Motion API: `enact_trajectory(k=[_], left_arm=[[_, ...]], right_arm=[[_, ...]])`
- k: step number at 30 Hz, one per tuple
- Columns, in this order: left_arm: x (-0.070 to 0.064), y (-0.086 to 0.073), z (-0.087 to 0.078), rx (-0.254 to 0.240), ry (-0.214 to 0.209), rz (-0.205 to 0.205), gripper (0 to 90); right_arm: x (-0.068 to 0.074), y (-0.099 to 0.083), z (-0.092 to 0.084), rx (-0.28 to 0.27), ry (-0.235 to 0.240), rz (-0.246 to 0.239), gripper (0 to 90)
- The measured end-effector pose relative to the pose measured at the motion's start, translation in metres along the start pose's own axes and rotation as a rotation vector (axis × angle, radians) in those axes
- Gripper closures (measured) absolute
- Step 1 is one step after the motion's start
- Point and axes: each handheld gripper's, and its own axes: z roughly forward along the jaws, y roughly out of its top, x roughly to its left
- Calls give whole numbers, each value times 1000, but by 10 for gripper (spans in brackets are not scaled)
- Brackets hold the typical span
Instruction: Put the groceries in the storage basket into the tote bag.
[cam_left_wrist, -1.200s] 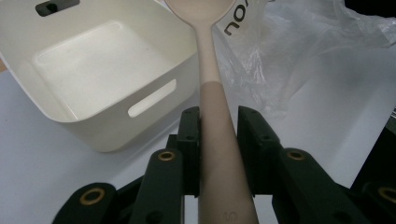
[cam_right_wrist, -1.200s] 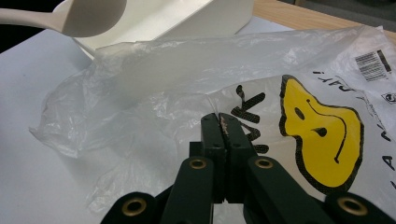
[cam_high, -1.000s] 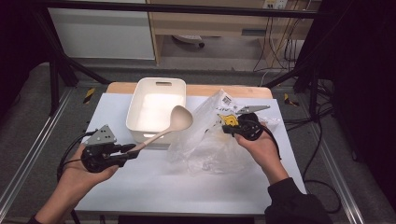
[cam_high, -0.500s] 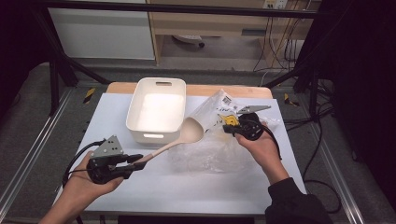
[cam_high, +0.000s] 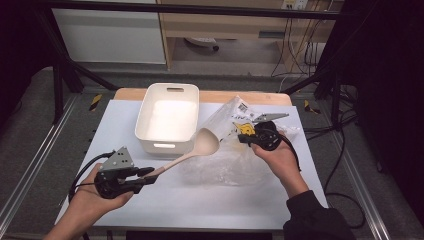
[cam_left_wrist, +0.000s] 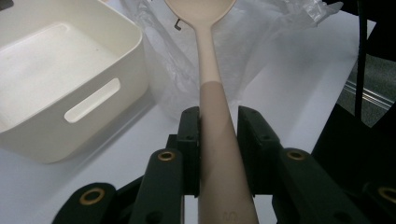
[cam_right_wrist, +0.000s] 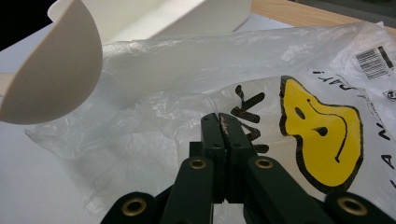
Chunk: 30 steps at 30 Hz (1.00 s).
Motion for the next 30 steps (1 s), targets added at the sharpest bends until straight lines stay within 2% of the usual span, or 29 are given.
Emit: enact_trajectory(k=[10,18,23,30], left_arm=[[-9,-2,5,16,-26,12,709],[-17,-5,17,48,-48,28,709],[-22,-3,31,71,-56,37,709],[-29,-1,59,115,-52,66,708]], right_arm=[[-1,-1,1,6,2,3,900],[0,0,0,0,3,5,900],[2,1,0,-7,16,9,900],[4,1,-4,-23,24,15,900]])
